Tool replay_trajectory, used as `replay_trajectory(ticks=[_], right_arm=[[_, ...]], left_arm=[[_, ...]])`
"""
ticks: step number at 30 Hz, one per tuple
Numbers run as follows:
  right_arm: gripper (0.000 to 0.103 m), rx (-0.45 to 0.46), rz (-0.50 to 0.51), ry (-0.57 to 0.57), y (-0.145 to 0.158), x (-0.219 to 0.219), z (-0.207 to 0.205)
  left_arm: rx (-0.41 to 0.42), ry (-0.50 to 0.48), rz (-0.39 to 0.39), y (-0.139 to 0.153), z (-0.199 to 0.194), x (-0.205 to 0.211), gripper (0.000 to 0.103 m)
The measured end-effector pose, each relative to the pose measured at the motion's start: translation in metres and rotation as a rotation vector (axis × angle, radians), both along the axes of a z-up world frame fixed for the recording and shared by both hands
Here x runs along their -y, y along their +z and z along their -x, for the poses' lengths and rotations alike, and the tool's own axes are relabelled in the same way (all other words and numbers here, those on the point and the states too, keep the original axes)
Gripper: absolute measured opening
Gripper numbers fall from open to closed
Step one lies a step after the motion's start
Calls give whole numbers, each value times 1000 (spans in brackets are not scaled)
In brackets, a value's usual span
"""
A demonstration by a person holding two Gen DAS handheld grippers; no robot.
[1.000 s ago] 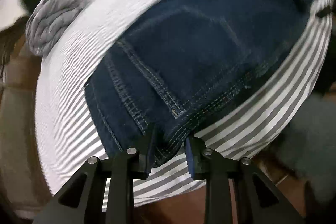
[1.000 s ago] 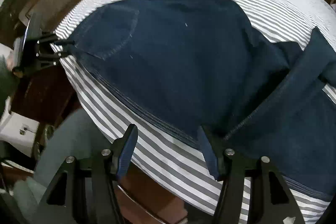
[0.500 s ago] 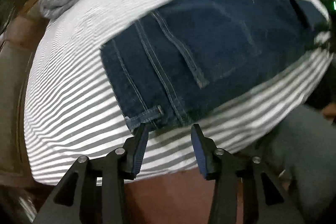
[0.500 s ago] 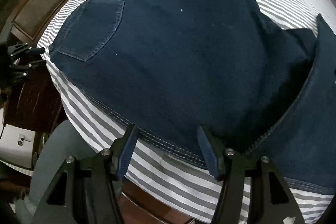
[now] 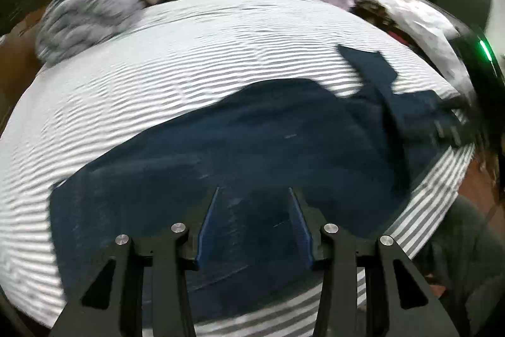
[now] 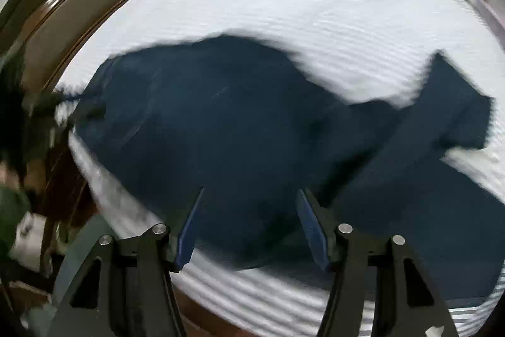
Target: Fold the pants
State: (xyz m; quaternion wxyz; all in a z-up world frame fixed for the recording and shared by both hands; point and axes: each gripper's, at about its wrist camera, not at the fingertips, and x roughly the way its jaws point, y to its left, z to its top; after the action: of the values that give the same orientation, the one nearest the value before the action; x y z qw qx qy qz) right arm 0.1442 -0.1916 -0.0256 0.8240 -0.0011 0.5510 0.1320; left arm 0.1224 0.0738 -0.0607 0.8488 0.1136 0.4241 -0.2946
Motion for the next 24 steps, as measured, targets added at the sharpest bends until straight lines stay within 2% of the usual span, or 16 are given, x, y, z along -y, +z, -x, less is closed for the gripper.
replay_trajectory(ticks=[4, 7, 10, 14, 17, 22, 24], right_arm=[[56, -4, 126, -159, 23, 63, -50], [56, -68, 178, -286, 32, 108, -103], [57, -135, 218, -346, 34, 135, -157], [59, -222, 248, -426, 16, 152, -224], [60, -282, 298, -452, -10, 160, -263], [56, -358, 427, -494, -52, 175, -295], [56, -361, 412, -506, -60, 182, -303]], left_arm=[[-30, -73, 24, -12, 20, 58, 45], [-18, -123, -7, -20, 25, 91, 45], [-26, -181, -29, -31, 39, 115, 45], [-51, -234, -47, -43, 49, 139, 45], [-66, -238, -14, -44, 46, 151, 45], [-118, -175, 21, -54, 37, 178, 45], [-90, -168, -6, -56, 39, 185, 45]])
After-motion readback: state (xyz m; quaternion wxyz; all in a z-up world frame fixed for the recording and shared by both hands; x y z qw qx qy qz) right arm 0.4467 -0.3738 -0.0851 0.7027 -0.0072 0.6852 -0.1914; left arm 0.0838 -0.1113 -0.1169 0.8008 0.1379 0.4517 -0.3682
